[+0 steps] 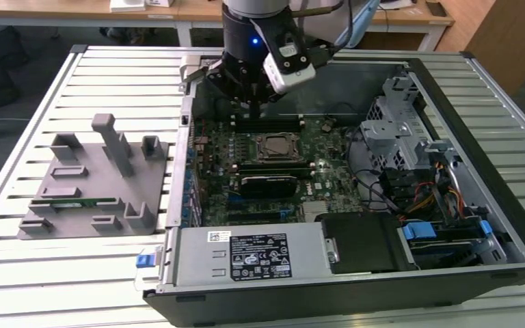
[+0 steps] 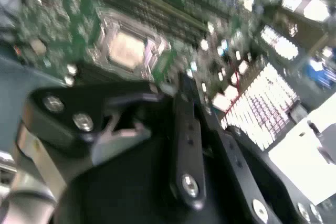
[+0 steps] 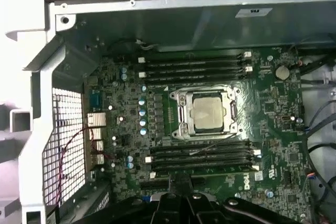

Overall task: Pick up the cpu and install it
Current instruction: 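Install the second cpu locking lever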

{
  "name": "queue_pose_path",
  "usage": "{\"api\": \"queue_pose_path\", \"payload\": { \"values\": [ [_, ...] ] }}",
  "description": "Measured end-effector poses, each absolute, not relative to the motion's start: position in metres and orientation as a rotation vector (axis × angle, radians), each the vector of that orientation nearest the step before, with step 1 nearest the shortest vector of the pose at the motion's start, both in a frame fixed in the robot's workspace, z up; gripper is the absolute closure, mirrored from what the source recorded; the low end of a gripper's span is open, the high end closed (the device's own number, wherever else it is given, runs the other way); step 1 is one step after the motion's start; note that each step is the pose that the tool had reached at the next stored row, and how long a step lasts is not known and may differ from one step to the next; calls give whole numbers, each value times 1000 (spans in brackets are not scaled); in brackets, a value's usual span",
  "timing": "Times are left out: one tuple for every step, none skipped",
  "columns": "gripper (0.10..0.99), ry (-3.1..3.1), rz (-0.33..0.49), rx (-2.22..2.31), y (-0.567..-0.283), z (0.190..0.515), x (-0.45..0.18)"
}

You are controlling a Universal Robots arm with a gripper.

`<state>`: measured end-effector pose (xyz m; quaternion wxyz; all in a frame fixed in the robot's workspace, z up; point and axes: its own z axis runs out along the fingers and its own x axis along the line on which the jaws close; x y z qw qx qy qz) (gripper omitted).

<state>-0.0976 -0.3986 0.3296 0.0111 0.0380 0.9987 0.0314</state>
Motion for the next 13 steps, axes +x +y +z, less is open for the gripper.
{"api": "queue_pose_path", "payload": {
  "values": [
    [980, 3116, 99, 119, -399, 332, -98],
    [980, 3116, 98, 118, -399, 333, -98],
    [980, 3115, 99, 119, -399, 333, -98],
    [980, 3115, 99, 119, -399, 333, -98],
    [980, 3115, 99, 119, -399, 333, -98],
    [980, 3116, 98, 119, -399, 333, -98],
    [980, 3116, 98, 119, -399, 333, -98],
    [980, 3116, 98, 119, -399, 334, -98],
    [980, 3116, 98, 119, -399, 334, -98],
    [980, 3116, 98, 119, -399, 334, -98],
    [980, 3116, 98, 119, -399, 334, -98],
    [980, 3116, 98, 119, -399, 334, -98],
    [980, 3116, 98, 119, -399, 334, -98]
  ]
}}
